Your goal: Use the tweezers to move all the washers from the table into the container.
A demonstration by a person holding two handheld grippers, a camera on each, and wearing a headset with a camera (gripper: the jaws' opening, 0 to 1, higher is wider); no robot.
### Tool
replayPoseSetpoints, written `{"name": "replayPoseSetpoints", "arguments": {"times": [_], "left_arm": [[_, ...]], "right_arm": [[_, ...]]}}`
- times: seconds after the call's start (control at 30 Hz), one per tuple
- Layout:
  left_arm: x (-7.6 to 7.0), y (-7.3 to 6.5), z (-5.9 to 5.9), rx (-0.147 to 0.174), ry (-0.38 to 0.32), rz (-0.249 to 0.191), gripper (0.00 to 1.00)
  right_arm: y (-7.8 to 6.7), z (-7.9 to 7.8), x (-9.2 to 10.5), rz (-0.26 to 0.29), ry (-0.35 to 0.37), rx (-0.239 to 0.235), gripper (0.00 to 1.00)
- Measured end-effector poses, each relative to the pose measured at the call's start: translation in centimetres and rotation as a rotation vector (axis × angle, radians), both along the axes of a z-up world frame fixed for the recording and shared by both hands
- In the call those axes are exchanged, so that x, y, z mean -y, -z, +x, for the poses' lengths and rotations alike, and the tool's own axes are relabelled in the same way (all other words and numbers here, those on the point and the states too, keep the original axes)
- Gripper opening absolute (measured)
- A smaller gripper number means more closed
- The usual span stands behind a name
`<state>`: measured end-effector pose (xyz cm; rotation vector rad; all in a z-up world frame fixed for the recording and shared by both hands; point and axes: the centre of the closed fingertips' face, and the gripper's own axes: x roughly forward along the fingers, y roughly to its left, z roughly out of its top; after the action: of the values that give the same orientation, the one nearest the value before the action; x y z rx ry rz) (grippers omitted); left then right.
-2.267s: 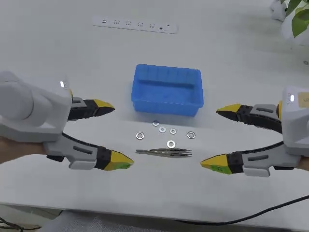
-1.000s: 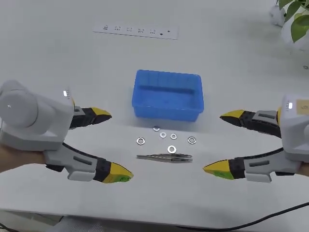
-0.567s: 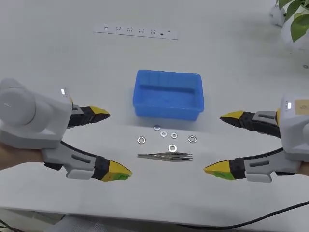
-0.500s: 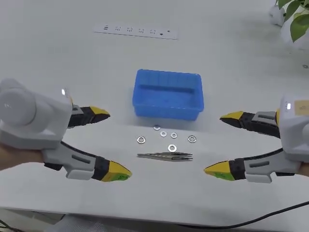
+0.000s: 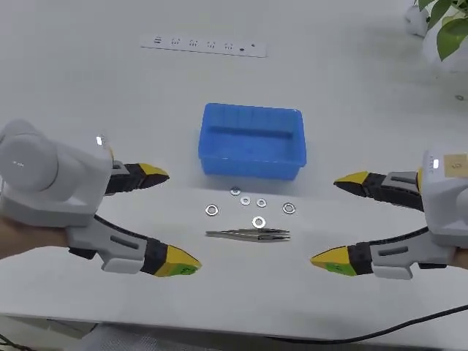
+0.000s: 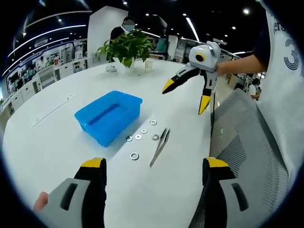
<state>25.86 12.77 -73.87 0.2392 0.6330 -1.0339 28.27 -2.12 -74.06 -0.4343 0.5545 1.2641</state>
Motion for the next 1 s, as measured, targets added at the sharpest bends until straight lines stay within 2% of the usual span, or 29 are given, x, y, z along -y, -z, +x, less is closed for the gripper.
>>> {"name": "replayPoseSetpoints", "arguments": {"times": [0.33,0.43,0.57,0.7,0.87,1.0], "left_arm": [[0.3,1.0,0.2,-0.001,0.005,0.013,0.84],[0.9,1.5,0.2,-0.005,0.018,0.015,0.81],[1.7,2.4,0.0,-0.001,0.060,0.043,0.73],[2.9,3.6,-0.3,-0.015,0.102,0.055,0.66],[3.8,4.8,-0.2,-0.023,0.140,0.078,0.56],[4.1,5.4,0.3,-0.012,0.162,0.104,0.48]], "right_arm": [[0.6,-0.5,0.0,-0.022,-0.023,-0.002,0.71],[1.1,-0.8,-0.2,-0.040,-0.046,-0.012,0.68],[1.6,-1.1,-1.0,-0.042,-0.073,-0.020,0.60],[2.5,-1.3,-2.6,-0.060,-0.120,-0.028,0.54],[4.1,-1.0,-4.0,-0.124,-0.179,-0.030,0.47],[5.4,-0.6,-4.9,-0.150,-0.204,-0.052,0.38]]}}
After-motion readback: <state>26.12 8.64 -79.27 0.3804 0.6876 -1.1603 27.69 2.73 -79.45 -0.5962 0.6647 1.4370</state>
